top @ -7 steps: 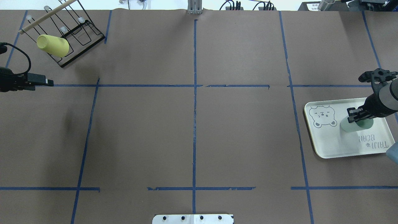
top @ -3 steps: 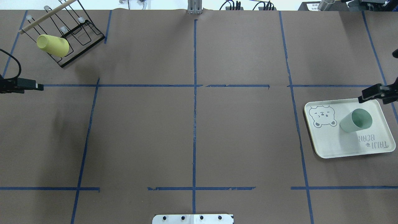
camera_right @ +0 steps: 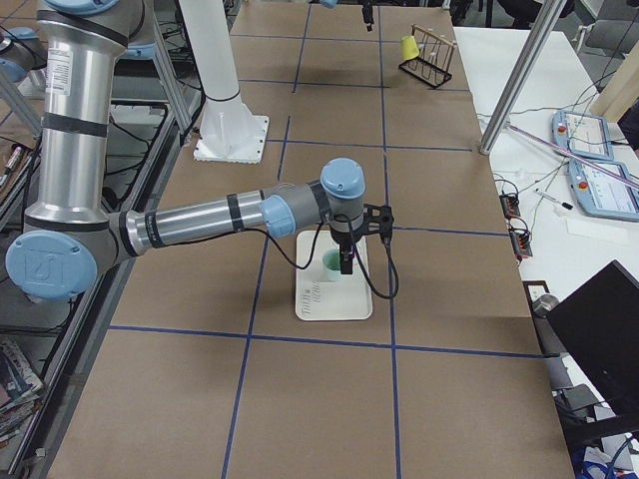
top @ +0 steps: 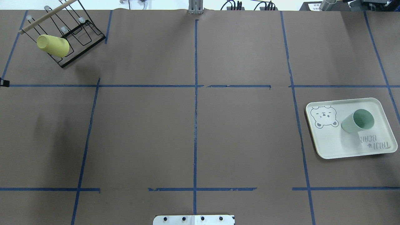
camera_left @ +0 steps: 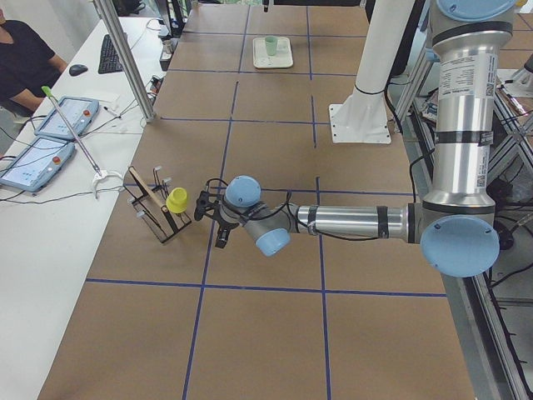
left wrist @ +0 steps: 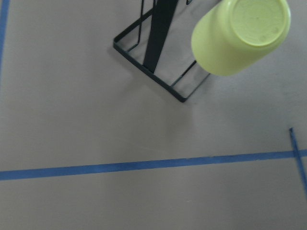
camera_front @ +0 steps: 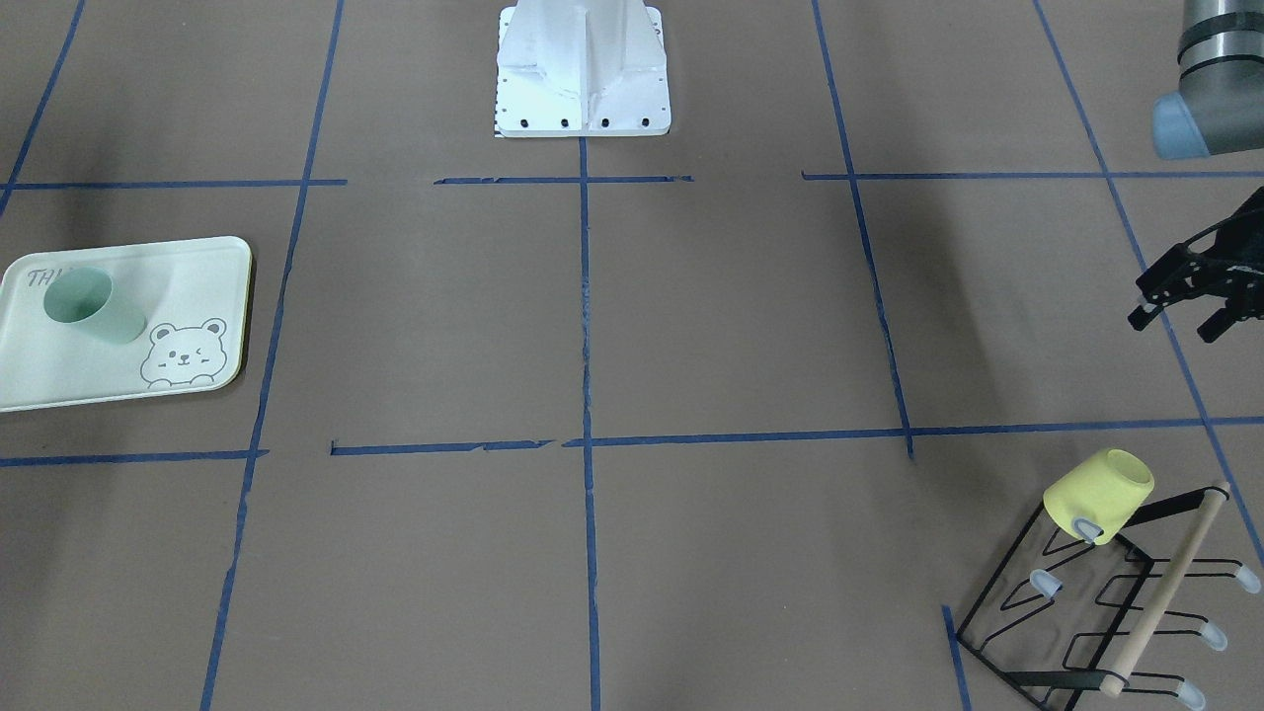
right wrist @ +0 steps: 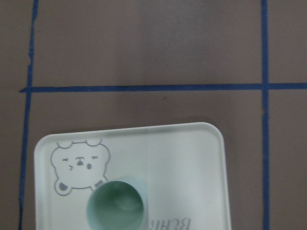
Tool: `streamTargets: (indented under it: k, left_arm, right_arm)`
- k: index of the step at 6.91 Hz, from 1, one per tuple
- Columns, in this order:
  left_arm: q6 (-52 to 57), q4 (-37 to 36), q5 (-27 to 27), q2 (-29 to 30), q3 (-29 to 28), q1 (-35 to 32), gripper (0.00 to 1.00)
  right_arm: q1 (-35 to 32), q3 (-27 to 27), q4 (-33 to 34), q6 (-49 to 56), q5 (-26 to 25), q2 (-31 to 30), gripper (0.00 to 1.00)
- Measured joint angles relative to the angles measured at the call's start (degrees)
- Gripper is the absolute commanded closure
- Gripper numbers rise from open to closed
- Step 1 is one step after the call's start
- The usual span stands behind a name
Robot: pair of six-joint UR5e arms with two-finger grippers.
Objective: Left arm grabs green cup and hands to right arm on tray
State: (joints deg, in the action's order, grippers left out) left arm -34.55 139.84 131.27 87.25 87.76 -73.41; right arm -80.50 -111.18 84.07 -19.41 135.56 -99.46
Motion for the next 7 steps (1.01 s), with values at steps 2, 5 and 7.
streamTargets:
  k: [2,5,7]
  left_arm:
    - [12.8,-9.8,6.5,-0.6,1.6,-7.8,0.0]
    - [33.8,-40.5,8.5,-0.6,9.9,-14.6,0.0]
    - [40.4,-56.8,8.4,-1.9,15.7,-17.4,0.0]
  right_arm:
    - [-5.6,0.2,7.9,10.7,0.0,-1.3,0.0]
    - [-7.1,-1.0,12.5,14.0,-0.3,-2.2,0.0]
    - [-7.1,-1.2,12.9,14.1,-0.4,-2.2,0.0]
